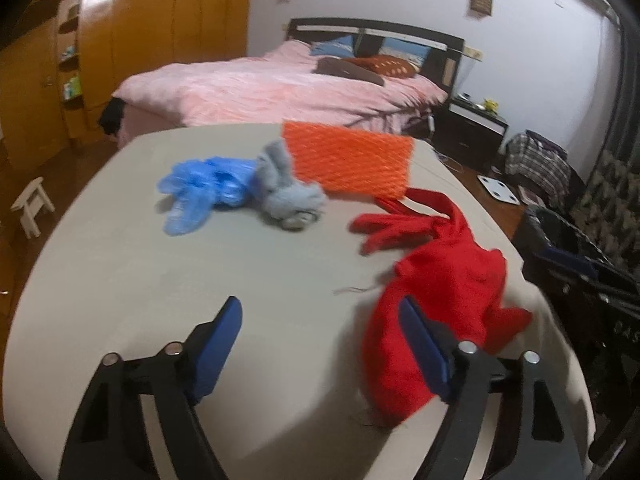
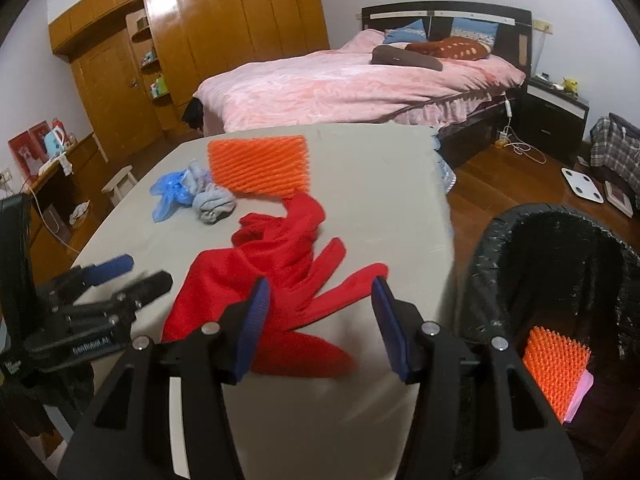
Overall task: Collect trash
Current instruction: 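Grasp the red gloves with the left gripper while the right gripper grasps another glove part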
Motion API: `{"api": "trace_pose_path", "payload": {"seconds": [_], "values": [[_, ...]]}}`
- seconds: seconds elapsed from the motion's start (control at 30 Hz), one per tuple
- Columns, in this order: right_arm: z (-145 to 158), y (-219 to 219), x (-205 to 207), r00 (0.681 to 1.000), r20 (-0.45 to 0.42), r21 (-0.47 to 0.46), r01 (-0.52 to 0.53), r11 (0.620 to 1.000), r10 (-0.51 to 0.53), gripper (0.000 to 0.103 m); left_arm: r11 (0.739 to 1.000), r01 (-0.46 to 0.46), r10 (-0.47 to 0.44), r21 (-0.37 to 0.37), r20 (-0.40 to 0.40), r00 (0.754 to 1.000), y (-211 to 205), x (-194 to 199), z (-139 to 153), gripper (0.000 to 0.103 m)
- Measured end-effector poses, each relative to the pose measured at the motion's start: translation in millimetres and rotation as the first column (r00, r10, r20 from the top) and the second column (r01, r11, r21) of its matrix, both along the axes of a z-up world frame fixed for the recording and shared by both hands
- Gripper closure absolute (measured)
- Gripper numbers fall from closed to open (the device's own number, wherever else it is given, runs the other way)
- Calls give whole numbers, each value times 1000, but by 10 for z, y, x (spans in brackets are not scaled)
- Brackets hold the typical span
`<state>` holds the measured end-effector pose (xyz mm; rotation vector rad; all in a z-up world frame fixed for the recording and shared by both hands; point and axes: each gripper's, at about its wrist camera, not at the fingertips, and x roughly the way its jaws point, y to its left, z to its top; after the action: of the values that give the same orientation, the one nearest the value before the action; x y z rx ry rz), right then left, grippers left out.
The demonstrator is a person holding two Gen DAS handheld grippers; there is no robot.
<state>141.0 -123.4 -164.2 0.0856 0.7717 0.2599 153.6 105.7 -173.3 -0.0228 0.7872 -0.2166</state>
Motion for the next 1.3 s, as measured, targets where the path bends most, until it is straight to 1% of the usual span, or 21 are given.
{"api": "trace_pose_path", "payload": {"seconds": [0.07,0.13,0.2,0.27,0.3,0.37,0.4,0.5,0.63,0.77,0.87,0.93,1.07,1.1,1.2,1.3], "values": [[-2,-17,9,1000,0,1,3,1000,-3,51,999,30,-30,-10,-27,999,-70,14,-43,35],[-8,-29,21,1000,-2,-1,3,1000,-3,51,998,65,-66,-17,-47,997,-144,23,-84,38],[-9,-40,30,1000,-2,-1,6,1000,-6,51,995,94,-95,-21,-62,994,-205,22,-112,48],[-17,-55,40,1000,-7,2,11,1000,-11,51,990,138,-140,-34,-90,986,-269,41,-156,73],[-19,-61,44,1000,-8,2,13,1000,-13,51,988,152,-155,-36,-101,983,-291,50,-175,78],[-18,-70,41,1000,-8,3,15,1000,-15,51,985,171,-174,-37,-109,979,-341,45,-191,92],[-16,-72,41,1000,-8,3,16,1000,-16,51,984,173,-176,-39,-105,979,-349,39,-188,95],[-11,-82,38,1000,-6,1,17,1000,-17,51,985,165,-168,-48,-84,982,-349,6,-155,98],[54,-110,36,1000,12,0,22,1000,-22,51,985,159,-161,-72,-24,987,-317,-67,10,98],[141,-127,42,999,35,-4,28,1000,-28,51,978,172,-169,-114,44,985,-290,-114,281,98],[186,-127,60,998,45,-2,34,999,-34,51,978,175,-164,-117,102,981,-262,-167,485,98],[210,-121,82,998,50,-2,37,999,-37,51,981,159,-145,-111,125,981,-209,-185,584,98],[210,-73,158,999,44,2,32,999,-32,51,989,92,-74,-114,157,985,36,-150,733,98],[203,-48,187,999,39,2,28,1000,-28,51,992,61,-44,-106,163,986,121,-136,751,98],[179,45,269,999,30,1,13,1000,-13,51,995,-14,29,-94,155,988,311,-90,741,98],[141,176,363,1000,18,5,-9,1000,9,51,990,-109,120,-86,133,984,559,-21,665,98]]}}
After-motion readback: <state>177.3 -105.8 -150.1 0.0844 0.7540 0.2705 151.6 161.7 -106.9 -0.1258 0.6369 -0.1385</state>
